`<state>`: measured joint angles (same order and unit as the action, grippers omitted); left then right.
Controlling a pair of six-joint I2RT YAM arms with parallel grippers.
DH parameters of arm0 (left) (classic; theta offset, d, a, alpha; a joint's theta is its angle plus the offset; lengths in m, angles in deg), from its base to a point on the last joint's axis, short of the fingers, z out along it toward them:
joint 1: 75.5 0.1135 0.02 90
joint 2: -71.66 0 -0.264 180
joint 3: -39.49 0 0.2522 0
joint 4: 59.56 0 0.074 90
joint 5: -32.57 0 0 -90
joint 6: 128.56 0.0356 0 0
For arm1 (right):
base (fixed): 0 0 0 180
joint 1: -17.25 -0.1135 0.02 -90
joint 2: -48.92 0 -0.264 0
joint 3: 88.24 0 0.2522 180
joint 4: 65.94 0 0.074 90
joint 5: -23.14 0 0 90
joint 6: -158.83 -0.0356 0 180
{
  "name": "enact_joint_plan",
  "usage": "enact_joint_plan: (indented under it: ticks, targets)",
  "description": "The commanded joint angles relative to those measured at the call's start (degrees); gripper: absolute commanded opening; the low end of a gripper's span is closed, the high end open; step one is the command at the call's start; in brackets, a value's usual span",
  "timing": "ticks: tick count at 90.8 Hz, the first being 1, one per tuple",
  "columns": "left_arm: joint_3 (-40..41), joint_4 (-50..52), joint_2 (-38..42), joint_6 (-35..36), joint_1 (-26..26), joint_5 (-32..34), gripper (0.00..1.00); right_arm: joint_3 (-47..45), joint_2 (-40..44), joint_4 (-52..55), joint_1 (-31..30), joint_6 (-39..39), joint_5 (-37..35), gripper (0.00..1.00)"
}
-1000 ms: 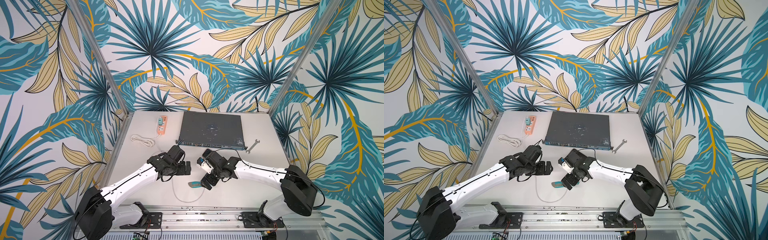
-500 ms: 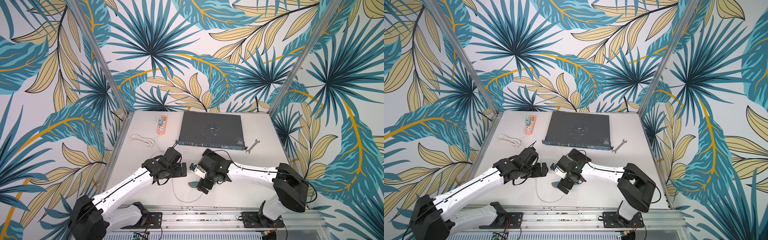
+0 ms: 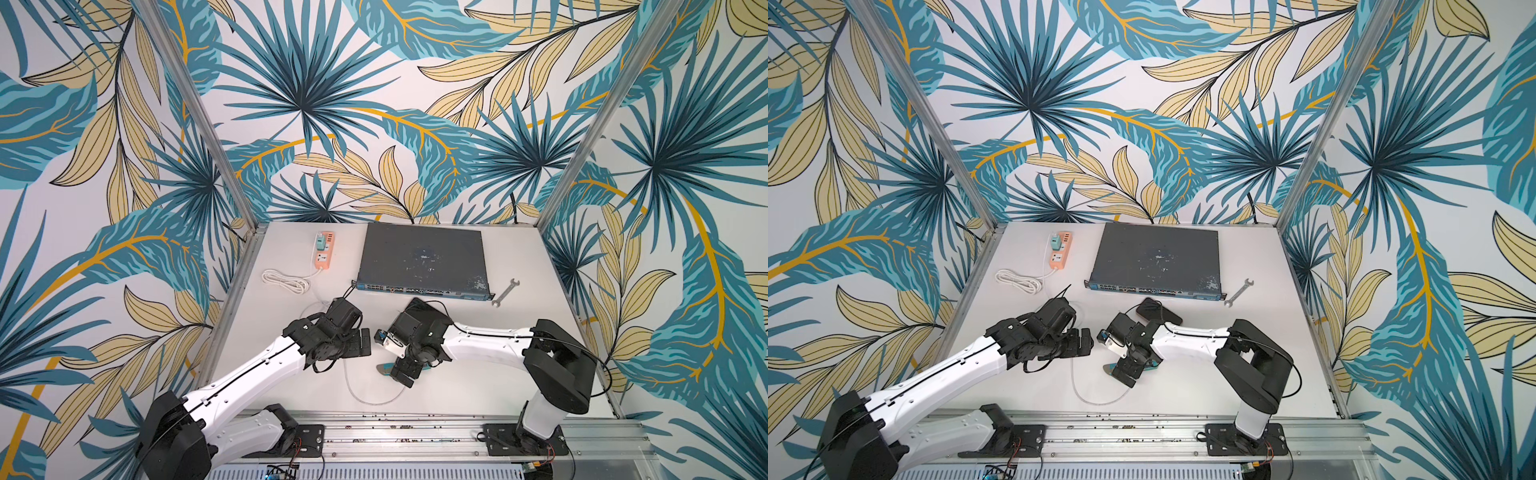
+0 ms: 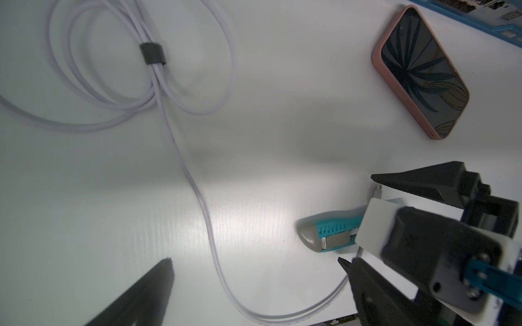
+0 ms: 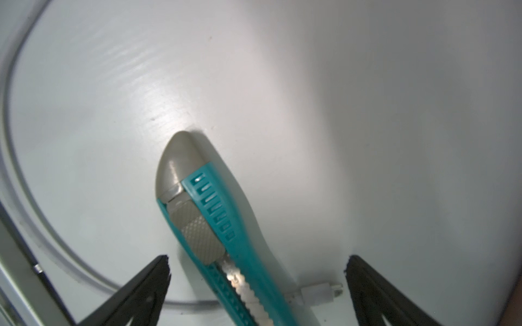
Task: Plug the charging cable into the phone
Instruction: Pick up the distractor from the center of the board.
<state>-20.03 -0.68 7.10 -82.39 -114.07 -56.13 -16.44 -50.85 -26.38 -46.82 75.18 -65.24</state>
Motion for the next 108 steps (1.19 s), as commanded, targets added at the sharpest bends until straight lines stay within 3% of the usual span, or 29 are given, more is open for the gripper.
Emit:
enact_joint_plan:
  ticks: [1, 27, 63, 82, 108]
  targets:
    - [1.0, 1.4, 1.5, 1.1, 0.9, 0.4, 1.0, 1.5, -1.8, -0.1, -0.3, 1.1, -1.1, 0.99]
    - [1.7, 1.4, 1.9, 2.8, 4.4, -1.7, 1.0, 3.3, -5.5, -0.8, -0.1, 1.7, -1.0, 0.83]
    - [1.2, 2.5, 1.6, 5.0, 6.6, -2.7, 1.0, 3.2, -5.9, -1.8, 2.9, 2.4, -1.2, 0.43]
    - [1.1, 2.4, 0.9, 5.2, 6.8, -2.9, 1.0, 4.0, -6.4, -1.5, 3.3, 2.5, -1.2, 0.33]
    - [1.7, 1.1, 0.8, 4.0, 6.8, -3.2, 1.0, 5.7, -2.7, -0.4, 4.4, 2.2, -1.2, 0.3]
